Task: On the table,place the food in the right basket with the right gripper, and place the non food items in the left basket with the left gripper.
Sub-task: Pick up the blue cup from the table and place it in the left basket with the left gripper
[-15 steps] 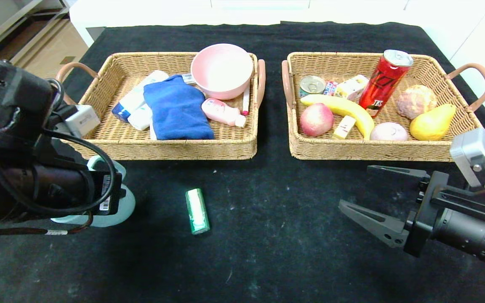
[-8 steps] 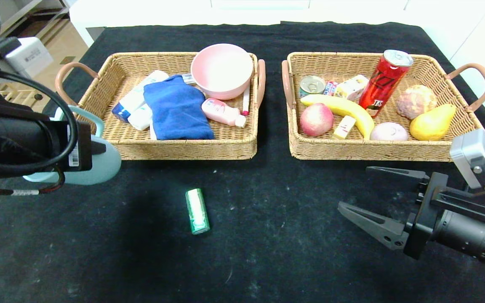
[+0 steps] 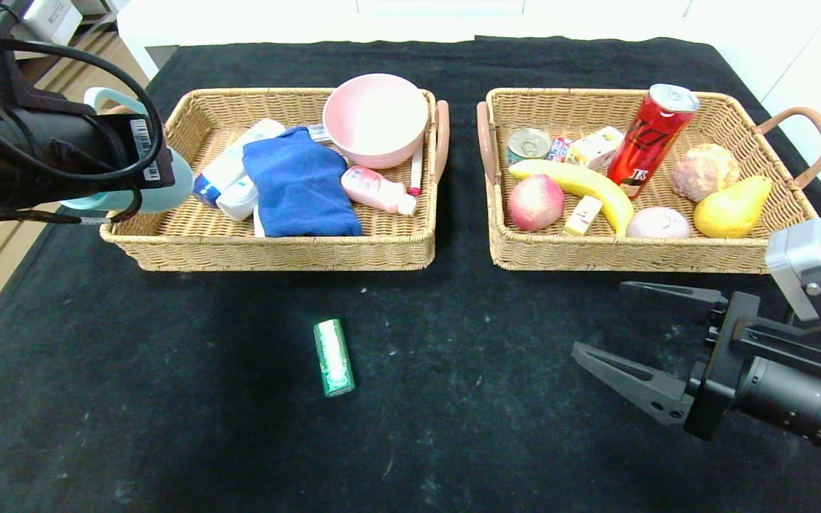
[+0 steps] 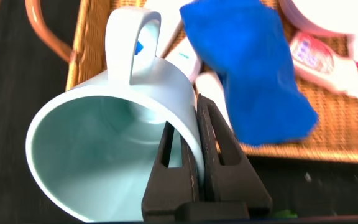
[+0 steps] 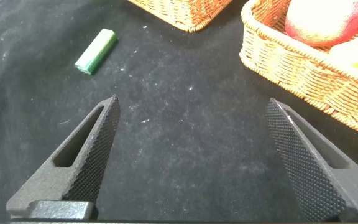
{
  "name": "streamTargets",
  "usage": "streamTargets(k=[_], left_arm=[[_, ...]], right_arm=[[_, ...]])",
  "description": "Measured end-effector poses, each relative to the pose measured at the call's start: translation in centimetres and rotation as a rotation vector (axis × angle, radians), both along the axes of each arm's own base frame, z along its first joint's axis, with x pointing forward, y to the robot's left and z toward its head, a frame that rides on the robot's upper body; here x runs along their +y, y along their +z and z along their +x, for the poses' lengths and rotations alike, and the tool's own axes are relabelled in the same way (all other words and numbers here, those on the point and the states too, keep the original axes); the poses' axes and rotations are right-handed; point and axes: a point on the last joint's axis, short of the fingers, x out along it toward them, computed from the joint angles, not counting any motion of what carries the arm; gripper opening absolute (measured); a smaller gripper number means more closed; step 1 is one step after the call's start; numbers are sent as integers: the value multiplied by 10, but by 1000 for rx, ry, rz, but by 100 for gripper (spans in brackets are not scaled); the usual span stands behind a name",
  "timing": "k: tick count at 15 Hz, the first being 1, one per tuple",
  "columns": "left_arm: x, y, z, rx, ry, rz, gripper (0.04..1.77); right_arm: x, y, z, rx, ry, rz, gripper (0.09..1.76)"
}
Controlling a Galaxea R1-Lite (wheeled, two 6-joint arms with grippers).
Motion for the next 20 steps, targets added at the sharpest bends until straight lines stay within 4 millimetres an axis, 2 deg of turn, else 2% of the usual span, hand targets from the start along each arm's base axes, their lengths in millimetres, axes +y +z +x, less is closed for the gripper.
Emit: streamTargets(k=[5,16,17,20], left_arm=[[1,-7,37,-77,25,43,18],[-6,-24,74,-145,30,74,18],[-6,-24,75,-143,30,75,26],[-6,-26,77,-138,40,76,72]], right_arm=[[0,1,0,-2,0,1,171],[-5,12,-9,-53,0,28,171],[-5,12,-10,-54,0,28,171],[-5,12,-10,-54,0,28,171]])
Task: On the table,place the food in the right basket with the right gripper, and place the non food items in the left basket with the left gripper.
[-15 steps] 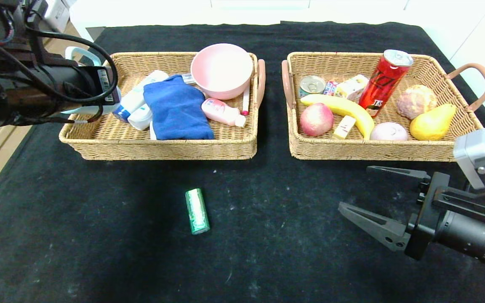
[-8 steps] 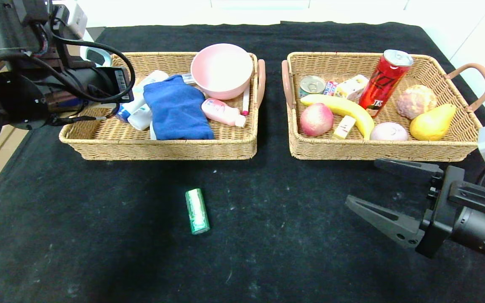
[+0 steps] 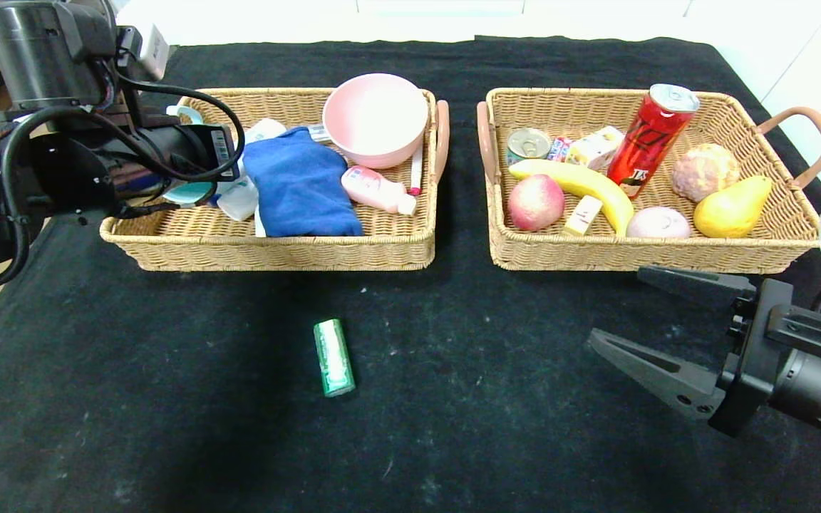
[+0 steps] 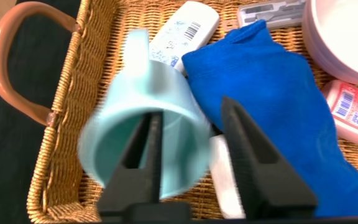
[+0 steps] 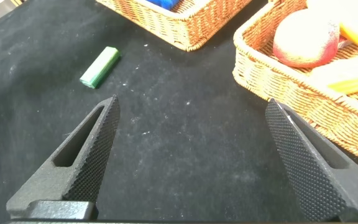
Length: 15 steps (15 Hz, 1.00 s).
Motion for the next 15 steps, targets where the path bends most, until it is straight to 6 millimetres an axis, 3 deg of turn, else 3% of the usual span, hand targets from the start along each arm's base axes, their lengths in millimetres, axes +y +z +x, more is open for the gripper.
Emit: streamTargets(k=[6,10,15], left_arm=[[-3,-2,-2,10,38,11,126],[-9,-1,-15,21,77,24,144],[-25,-2,-51,97,9,46,157]], right_arm=[[0,-1,0,2,0,-1,171],[0,-2,0,5,2,-4,171],[1,-3,0,9,7,-6,171]])
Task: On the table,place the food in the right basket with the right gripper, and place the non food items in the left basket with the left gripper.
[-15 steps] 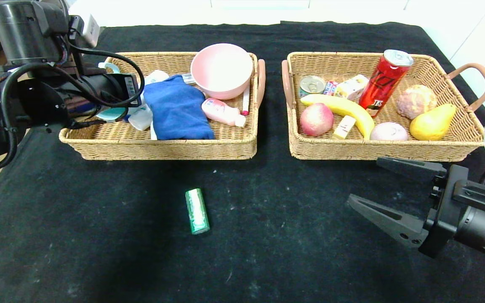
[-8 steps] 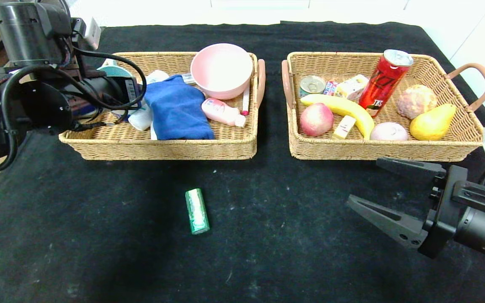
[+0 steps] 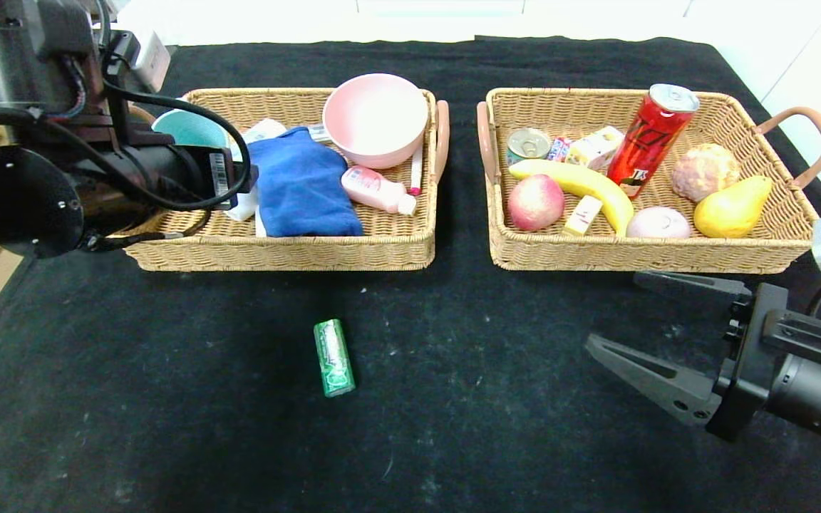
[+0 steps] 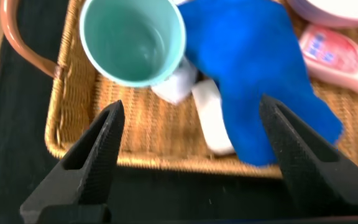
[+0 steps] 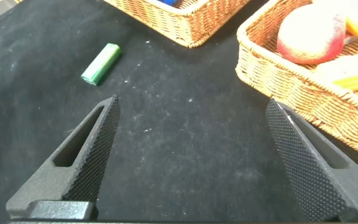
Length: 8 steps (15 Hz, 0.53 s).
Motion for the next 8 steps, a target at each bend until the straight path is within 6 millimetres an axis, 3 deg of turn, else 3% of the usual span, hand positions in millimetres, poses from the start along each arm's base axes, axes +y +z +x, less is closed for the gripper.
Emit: streamTargets(k=[3,8], left_arm=[[-11,-2,-21,46,-46,4,161],[-40,-24,-58,272,-143,-112,166]], right_arm=[[0,-1,0,2,2,-1,171],[2,-3,-1,10,11,-5,171]])
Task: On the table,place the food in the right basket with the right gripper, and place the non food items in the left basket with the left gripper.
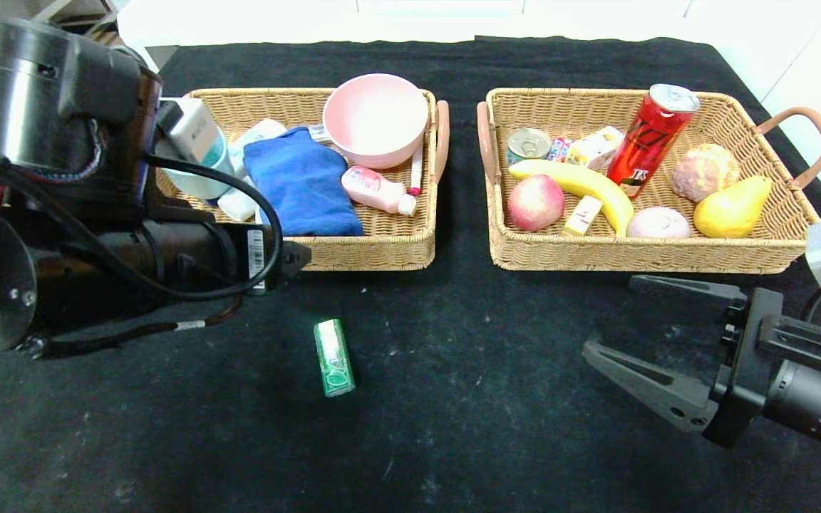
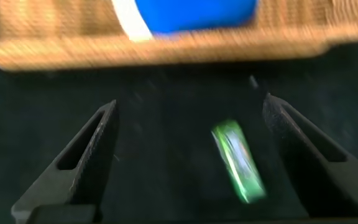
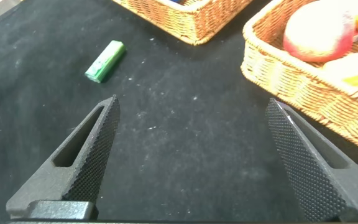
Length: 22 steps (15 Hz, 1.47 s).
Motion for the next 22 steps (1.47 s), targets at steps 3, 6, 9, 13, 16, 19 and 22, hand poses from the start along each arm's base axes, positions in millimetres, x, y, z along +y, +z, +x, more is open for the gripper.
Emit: streamTargets(k=[3,6,9,13,16,19,22], left_arm=[[-15,-10,-9,86,-35,-49,168],[-26,-22,-10,137,-57,-77,169],[-33,-37,-7,201,-51,-70,170],[-38,-56,-3,269,-52,-67,170],[-39,-67,0,303,-34,-62,170],[-43,-72,6,297,-56,-94,171],[-46,-76,10,294,-57,-96,171]], right_arm=[[1,-1,0,-11,3,-15,171],[1,-1,0,-11,4,-16,171],[1,-1,0,-11,5,-16,171],[1,-1,0,-12,5,-16,171],[1,-1,0,-12,4,-16,171],[1,-2,-1,-11,5,-17,171],[1,-2,-1,-10,6,-18,171]])
